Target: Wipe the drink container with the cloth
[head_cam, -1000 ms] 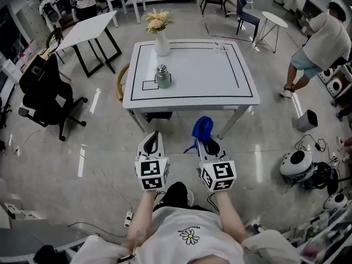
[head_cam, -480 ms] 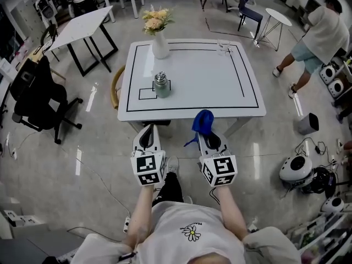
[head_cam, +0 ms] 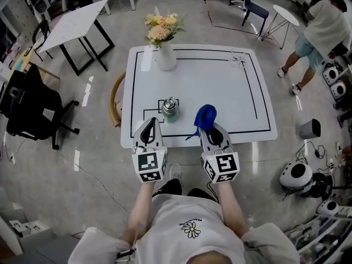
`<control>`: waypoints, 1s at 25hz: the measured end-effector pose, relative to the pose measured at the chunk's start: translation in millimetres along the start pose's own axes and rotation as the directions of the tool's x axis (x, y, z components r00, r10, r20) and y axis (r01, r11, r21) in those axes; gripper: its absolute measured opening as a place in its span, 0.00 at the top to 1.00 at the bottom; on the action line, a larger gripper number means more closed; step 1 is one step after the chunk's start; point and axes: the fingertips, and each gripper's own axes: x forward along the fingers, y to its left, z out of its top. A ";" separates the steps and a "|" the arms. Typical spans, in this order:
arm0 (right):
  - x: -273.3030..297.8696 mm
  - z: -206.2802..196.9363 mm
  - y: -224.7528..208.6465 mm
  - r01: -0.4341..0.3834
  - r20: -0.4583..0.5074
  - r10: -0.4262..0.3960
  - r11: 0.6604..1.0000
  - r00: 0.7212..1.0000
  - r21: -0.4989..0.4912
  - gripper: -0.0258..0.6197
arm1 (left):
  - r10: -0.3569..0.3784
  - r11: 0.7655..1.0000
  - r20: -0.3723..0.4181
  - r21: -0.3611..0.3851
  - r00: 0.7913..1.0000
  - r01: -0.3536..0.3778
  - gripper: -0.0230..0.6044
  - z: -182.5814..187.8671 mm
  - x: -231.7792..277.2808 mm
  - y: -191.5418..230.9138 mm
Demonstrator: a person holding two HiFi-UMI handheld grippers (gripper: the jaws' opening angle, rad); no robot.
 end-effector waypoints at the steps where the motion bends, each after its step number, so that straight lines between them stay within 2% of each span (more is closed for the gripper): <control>1: 10.6 0.5 -0.6 -0.002 0.000 0.002 1.000 1.000 0.001 0.89 | -0.006 1.000 0.005 0.005 1.000 0.006 0.97 1.9 8.8 4.5; 7: 53.9 -4.3 -6.6 -0.015 -0.032 0.015 1.000 0.999 0.005 0.89 | -0.001 1.000 -0.006 0.004 1.000 0.001 0.97 -0.1 42.1 25.2; 14: 71.1 -9.2 -13.3 -0.046 -0.046 0.047 0.999 0.998 0.017 0.89 | 0.032 0.999 0.000 0.003 0.999 -0.032 0.97 -2.9 53.2 30.7; 17: 72.1 -13.1 -15.2 -0.055 -0.050 0.056 0.998 0.997 0.027 0.89 | 0.017 1.000 0.000 0.006 1.000 -0.017 0.97 -4.7 54.2 30.9; 19: 74.5 -16.6 -16.3 -0.083 -0.051 0.083 0.996 0.995 0.021 0.89 | -0.056 0.998 0.003 -0.005 0.998 0.056 0.94 -7.6 57.5 26.8; 21: 81.5 -23.7 -15.1 -0.160 -0.052 0.161 0.987 0.986 0.008 0.89 | -0.206 0.978 0.005 -0.034 0.979 0.206 0.71 -14.1 60.1 15.6; 23: 95.5 -35.8 -12.9 -0.277 -0.067 0.277 0.961 0.959 0.014 0.89 | -0.367 0.929 -0.022 -0.053 0.930 0.365 0.49 -27.3 63.5 1.3; 25: 111.5 -52.0 -10.3 -0.378 -0.100 0.379 0.925 0.920 0.033 0.89 | -0.479 0.878 -0.088 -0.061 0.873 0.475 0.42 -47.5 67.0 -12.4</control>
